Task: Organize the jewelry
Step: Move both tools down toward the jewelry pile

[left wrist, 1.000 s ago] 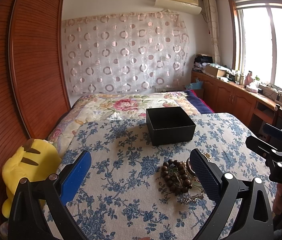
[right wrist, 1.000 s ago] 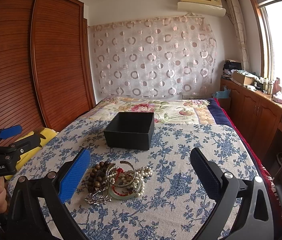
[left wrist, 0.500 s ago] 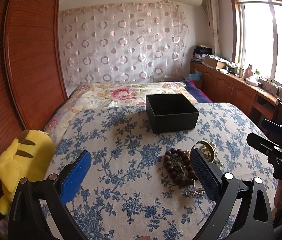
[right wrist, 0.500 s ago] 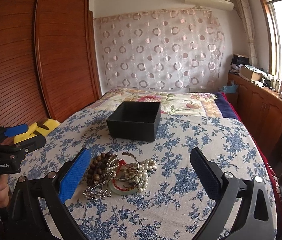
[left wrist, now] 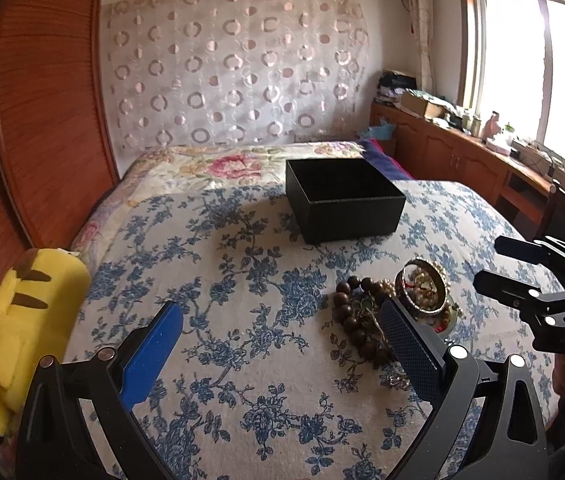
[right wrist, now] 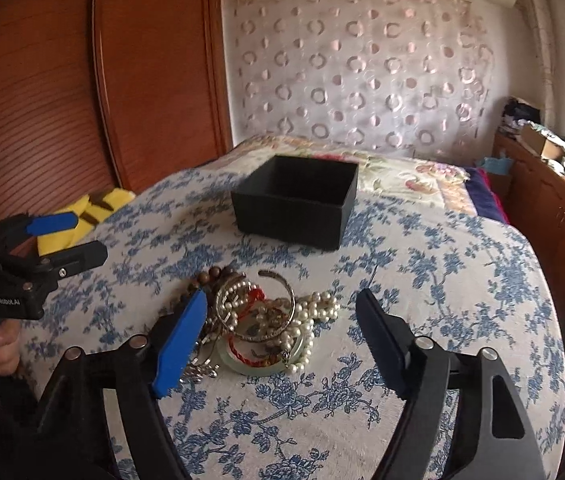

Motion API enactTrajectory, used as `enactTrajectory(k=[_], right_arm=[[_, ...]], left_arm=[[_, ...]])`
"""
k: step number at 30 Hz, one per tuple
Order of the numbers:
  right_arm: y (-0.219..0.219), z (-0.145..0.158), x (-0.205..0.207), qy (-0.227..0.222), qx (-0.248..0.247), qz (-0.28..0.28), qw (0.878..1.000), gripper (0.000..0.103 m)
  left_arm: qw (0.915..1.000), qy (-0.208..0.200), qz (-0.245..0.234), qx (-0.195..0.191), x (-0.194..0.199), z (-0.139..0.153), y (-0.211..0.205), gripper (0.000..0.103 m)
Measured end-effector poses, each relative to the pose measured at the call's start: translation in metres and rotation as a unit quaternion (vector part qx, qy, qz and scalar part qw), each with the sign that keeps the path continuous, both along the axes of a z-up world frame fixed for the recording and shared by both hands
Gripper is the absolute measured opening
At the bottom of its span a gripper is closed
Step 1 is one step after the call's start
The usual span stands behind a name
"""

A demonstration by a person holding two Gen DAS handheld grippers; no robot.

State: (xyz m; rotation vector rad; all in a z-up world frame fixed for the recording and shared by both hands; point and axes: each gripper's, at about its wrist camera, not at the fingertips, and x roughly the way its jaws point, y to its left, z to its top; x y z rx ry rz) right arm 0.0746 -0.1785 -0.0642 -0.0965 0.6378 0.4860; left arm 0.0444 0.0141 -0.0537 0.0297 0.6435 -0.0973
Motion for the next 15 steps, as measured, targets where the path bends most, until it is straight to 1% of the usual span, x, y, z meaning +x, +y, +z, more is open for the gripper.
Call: enactTrajectory(k=[4,7,8,9,11,12,14,15], right_arm=[[0.003,-0.009,0.013,0.025,-0.004,0.014,1.000,0.076],[0.012,-0.015,0.021,0.035,-0.013,0.030,0.999,0.075],[0.014,-0.017,0.024,0.038,-0.016,0.034,0.999,0.069],[0.017,-0.018,0.028,0.042,-0.018,0.038,0.998,0.066],[0.020,-0.023,0.035,0.052,-0.023,0.040,0.998,0.056],[0.021,-0.024,0.038,0.054,-0.024,0.040,0.997,0.053],[0.021,-0.026,0.046,0.059,-0.026,0.036,0.997,0.043],[0.020,-0.027,0.049,0.062,-0.023,0.033,0.997,0.041]], left_arm=[[0.9998,0.015,-0.014,-0.006,0.011,-0.010,0.000,0.095],[0.9994,0.022,-0.024,-0.009,0.018,-0.015,0.000,0.095],[0.9992,0.025,-0.028,-0.011,0.020,-0.017,-0.001,0.092],[0.9990,0.029,-0.032,-0.009,0.022,-0.018,-0.002,0.087],[0.9987,0.035,-0.037,-0.009,0.026,-0.020,-0.004,0.084],[0.9985,0.036,-0.041,-0.009,0.028,-0.021,-0.004,0.081],[0.9978,0.043,-0.048,-0.012,0.032,-0.023,-0.006,0.079],[0.9974,0.047,-0.052,-0.013,0.035,-0.025,-0.006,0.078]])
